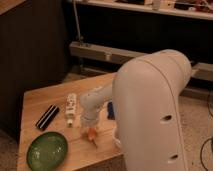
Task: Drag the pepper across the table
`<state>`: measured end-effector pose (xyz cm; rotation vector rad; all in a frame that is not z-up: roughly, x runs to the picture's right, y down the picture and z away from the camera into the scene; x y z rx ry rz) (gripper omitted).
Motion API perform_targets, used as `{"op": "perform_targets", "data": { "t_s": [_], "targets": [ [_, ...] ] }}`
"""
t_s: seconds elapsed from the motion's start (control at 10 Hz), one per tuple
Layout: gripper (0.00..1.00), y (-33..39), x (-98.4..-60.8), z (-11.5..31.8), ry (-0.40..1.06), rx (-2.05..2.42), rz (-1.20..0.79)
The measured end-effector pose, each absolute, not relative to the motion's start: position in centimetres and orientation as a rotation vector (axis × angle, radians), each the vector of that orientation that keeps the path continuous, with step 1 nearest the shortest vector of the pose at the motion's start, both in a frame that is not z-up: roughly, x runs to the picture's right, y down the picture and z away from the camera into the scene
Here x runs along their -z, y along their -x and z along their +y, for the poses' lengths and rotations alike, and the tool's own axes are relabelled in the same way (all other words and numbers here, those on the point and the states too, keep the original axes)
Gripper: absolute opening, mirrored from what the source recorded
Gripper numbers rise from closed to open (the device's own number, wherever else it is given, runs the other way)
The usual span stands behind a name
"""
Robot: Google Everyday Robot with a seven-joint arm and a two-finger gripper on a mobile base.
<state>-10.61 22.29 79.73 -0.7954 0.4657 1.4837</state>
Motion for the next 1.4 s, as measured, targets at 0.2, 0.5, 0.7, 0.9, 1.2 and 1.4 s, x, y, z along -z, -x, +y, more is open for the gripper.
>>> {"op": "perform_targets", "data": {
  "t_s": [0.2,0.5,0.7,0.9,1.2,1.4],
  "targets": [
    [0.70,10.6,-79.6,22.2,0.793,-1.481,0.464],
    [0.70,10.5,-79.5,22.3,0.797,-1.486,0.461],
    [0.60,10.7,-79.6,22.6,0.801,-1.484,0.461],
    [0.48,10.8,-79.7,23.0,0.802,-1.482,0.470],
    [0.48,10.9,-79.9,23.7,0.805,-1.483,0.490],
    [0.48,10.8,-80.0,23.9,0.809,-1.488,0.506]
  ]
}}
